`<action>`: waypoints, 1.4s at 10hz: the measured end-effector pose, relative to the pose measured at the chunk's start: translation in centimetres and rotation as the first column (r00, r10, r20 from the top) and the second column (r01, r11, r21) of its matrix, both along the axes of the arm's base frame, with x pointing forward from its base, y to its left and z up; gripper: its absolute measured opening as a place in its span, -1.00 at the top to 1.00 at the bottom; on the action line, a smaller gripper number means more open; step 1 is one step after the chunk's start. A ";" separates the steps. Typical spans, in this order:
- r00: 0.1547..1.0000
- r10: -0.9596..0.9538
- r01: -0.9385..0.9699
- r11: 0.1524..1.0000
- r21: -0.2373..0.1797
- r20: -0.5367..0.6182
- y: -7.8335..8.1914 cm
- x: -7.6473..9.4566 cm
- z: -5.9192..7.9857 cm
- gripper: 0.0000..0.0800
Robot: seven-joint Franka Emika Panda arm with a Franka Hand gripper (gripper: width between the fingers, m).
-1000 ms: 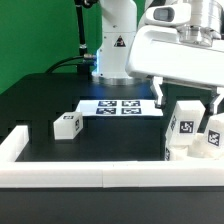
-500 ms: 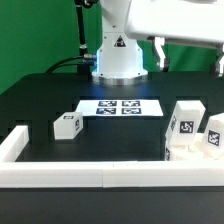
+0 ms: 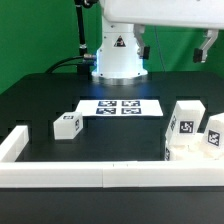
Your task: Assemble stool
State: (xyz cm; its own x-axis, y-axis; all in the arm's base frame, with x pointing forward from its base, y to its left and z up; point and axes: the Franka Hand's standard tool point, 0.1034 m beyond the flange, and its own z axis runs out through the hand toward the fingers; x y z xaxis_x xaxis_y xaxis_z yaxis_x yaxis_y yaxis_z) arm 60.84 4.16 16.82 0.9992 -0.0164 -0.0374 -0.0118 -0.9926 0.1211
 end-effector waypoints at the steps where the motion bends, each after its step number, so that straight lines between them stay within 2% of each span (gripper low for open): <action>1: 1.000 0.004 -0.004 1.000 -0.001 0.023 0.0 0.7 0.1 -0.62; 4: 1.000 0.001 -0.001 1.000 -0.002 0.021 -0.1 0.5 0.0 -0.62; 5: 1.000 -0.011 0.011 1.000 0.020 0.022 -0.1 0.6 0.0 -0.62; 7: 0.995 -0.093 0.089 0.990 0.108 0.030 -0.7 0.9 0.2 -0.62; 9: 0.992 -0.120 0.113 0.984 0.139 0.046 -0.5 1.3 0.7 -0.62; 10: 0.992 -0.113 0.104 0.986 0.131 0.062 -0.2 1.5 0.8 -0.62; 11: 0.994 -0.080 0.073 0.993 0.090 0.077 0.2 1.7 0.7 -0.62; 12: 0.993 -0.086 0.079 0.993 0.092 0.077 -0.1 1.7 0.7 -0.62; 14: 0.992 0.092 -0.098 0.993 0.060 0.086 -0.5 1.9 0.6 -0.62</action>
Offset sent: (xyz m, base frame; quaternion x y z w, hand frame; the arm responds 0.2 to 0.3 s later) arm 0.0000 0.0000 0.0000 0.0000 0.0000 0.0000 1.0000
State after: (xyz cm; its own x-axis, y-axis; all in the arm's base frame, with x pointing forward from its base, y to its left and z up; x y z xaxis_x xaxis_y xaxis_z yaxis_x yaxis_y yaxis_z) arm 62.76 3.63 17.40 0.9958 0.0785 0.0479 0.0755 -0.9953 0.0600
